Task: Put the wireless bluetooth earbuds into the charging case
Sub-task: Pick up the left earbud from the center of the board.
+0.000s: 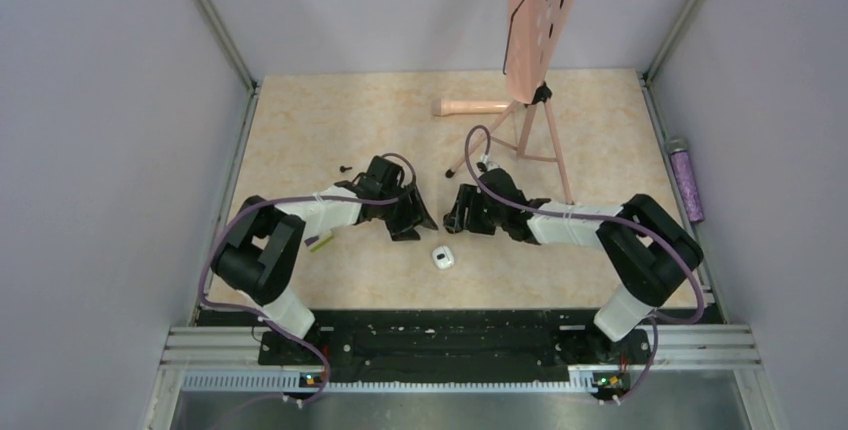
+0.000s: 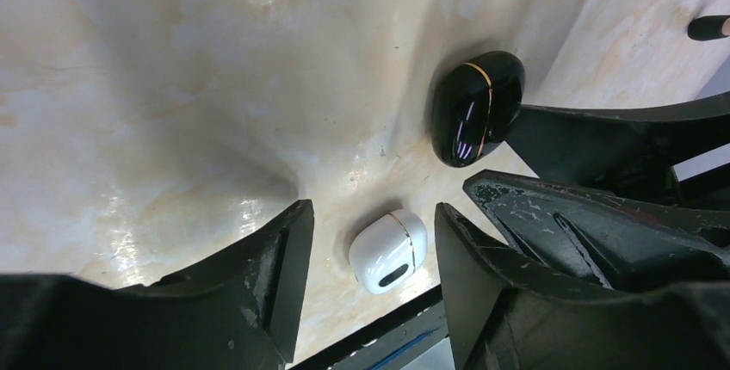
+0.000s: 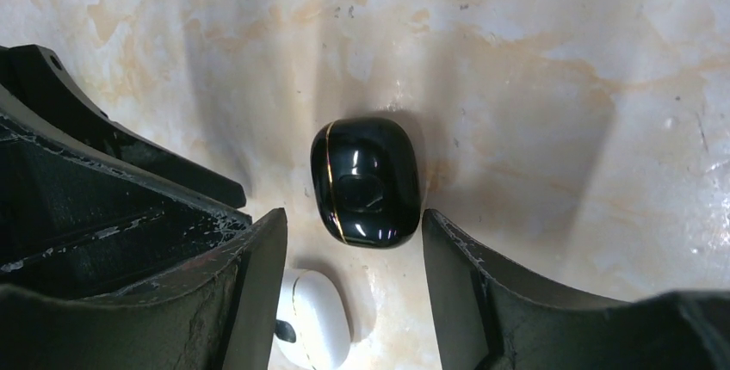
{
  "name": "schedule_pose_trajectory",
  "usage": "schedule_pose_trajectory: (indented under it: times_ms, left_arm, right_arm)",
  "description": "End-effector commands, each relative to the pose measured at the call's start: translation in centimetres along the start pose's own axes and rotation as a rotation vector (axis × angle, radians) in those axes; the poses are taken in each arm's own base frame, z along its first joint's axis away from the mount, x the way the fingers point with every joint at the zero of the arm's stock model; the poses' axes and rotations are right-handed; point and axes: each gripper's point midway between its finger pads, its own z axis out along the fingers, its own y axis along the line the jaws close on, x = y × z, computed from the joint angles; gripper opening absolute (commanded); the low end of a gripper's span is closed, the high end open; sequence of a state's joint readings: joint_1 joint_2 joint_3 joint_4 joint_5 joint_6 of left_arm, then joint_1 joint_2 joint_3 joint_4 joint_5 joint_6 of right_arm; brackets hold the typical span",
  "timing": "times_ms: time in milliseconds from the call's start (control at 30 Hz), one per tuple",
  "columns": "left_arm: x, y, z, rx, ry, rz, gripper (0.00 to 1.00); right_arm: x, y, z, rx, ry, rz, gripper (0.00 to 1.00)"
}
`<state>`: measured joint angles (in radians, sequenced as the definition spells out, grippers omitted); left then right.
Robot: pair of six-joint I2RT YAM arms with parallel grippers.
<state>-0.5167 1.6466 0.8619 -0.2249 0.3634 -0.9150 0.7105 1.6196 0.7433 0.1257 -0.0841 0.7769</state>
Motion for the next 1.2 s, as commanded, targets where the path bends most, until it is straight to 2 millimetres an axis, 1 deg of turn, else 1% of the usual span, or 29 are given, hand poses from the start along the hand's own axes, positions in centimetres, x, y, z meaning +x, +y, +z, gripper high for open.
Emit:
schedule_pose_trajectory:
  times_ms: [0, 133, 333, 367, 500, 700, 833, 1033, 1167]
  left_arm:
    - [-1.1, -0.3, -0.6, 0.035, -0.033, -0.016, 0.59]
    - [-1.8, 0.5, -1.5, 0.024, -0.050, -0.051, 0.59]
    - [-3.1, 1.3, -3.4, 0.023, -0.094, -0.084, 0.60]
    - [-3.4, 1.4, -3.7, 0.023, -0.103, -0.087, 0.60]
    - [-3.9, 1.7, -4.4, 0.012, -0.120, -0.089, 0.60]
    - [-3.9, 1.8, -4.3, 0.013, -0.110, -0.096, 0.61]
    - [-3.7, 1.8, -4.2, 0.021, -0.101, -0.093, 0.61]
    - [-3.6, 1.8, -4.2, 0.022, -0.092, -0.084, 0.61]
    - [-3.7, 2.0, -4.1, 0.021, -0.085, -0.087, 0.61]
  right_arm:
    - [-1.3, 0.9, 0.9, -0.013, -0.009, -0.064, 0.58]
    - [-1.3, 0.8, 1.1, 0.031, 0.002, -0.140, 0.57]
    - [-1.5, -0.7, 0.6, 0.170, -0.003, -0.268, 0.57]
    - [-1.7, -0.8, 0.6, 0.184, -0.010, -0.284, 0.56]
    - [-1.4, -0.7, 0.8, 0.203, 0.000, -0.340, 0.56]
    - [-1.2, 0.4, 1.5, 0.187, 0.013, -0.392, 0.56]
    - [-0.9, 0.7, 2.0, 0.184, 0.038, -0.439, 0.56]
    - [-0.2, 0.7, 1.8, 0.169, 0.130, -0.558, 0.58]
    - [-0.1, 0.6, 1.4, 0.174, 0.153, -0.615, 0.58]
